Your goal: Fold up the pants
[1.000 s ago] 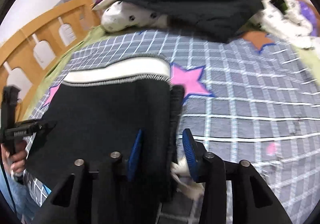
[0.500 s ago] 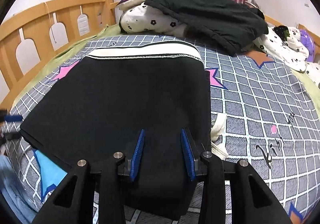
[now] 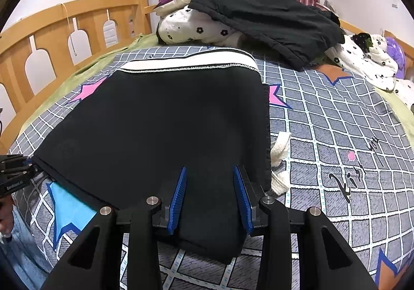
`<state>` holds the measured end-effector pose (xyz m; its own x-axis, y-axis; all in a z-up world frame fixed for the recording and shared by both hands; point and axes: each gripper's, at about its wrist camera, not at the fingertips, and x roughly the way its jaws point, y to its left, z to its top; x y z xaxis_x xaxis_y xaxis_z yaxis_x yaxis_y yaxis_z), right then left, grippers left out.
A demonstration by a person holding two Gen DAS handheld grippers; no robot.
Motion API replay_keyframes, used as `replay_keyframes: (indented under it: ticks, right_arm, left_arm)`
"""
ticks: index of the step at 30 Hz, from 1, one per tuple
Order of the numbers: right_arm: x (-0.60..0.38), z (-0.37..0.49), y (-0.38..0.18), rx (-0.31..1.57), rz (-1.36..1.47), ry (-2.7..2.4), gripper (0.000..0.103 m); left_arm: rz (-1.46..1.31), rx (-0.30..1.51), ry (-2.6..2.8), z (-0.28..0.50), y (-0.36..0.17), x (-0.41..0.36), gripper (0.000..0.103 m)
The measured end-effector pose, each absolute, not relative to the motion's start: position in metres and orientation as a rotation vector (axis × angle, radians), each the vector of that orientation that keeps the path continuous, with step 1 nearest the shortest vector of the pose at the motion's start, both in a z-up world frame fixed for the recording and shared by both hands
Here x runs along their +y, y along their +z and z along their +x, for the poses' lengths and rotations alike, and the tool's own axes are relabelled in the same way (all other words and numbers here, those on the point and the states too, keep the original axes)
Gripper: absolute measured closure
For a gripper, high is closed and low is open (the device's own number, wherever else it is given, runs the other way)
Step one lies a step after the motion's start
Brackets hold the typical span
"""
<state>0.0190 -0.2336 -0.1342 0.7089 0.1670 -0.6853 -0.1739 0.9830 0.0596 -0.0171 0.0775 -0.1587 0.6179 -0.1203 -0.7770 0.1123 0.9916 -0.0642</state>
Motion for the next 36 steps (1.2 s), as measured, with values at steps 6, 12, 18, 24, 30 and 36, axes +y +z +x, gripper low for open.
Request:
replay_keyframes:
  ticks: [6,12,18,24,30,36]
  right_arm:
    - [-0.234,0.019,-0.131,0.767,0.011,0.179,0.063]
    - [-0.232,0.016,-0.113,0.756,-0.065,0.089,0.062]
    - [-0.243,0.038,-0.050,0.739,-0.005,0.043,0.060]
    - [-0.257,0.099,-0.037,0.711,0.064,0.132,0.044]
    - [-0.274,0.185,-0.108,0.907,0.112,0.133,0.054]
    - [-0.301,0.172,-0.092,0.763,0.311,0.225,0.088]
  left_arm:
    - [-0.064,0.932,-0.118,-0.026,-0.151,0.090,0.069]
    - [-0.082,0.864,-0.083,-0.047,-0.114,0.106,0.053]
    - [-0.103,0.771,-0.113,-0.007,-0.045,0.100,0.034]
    - [-0.077,0.729,-0.158,0.071,-0.042,0.071,0.034]
    - [-0.073,0.750,-0.234,0.130,-0.076,0.050,0.034]
    - [-0.102,0.778,-0.263,0.142,-0.090,0.042,0.035]
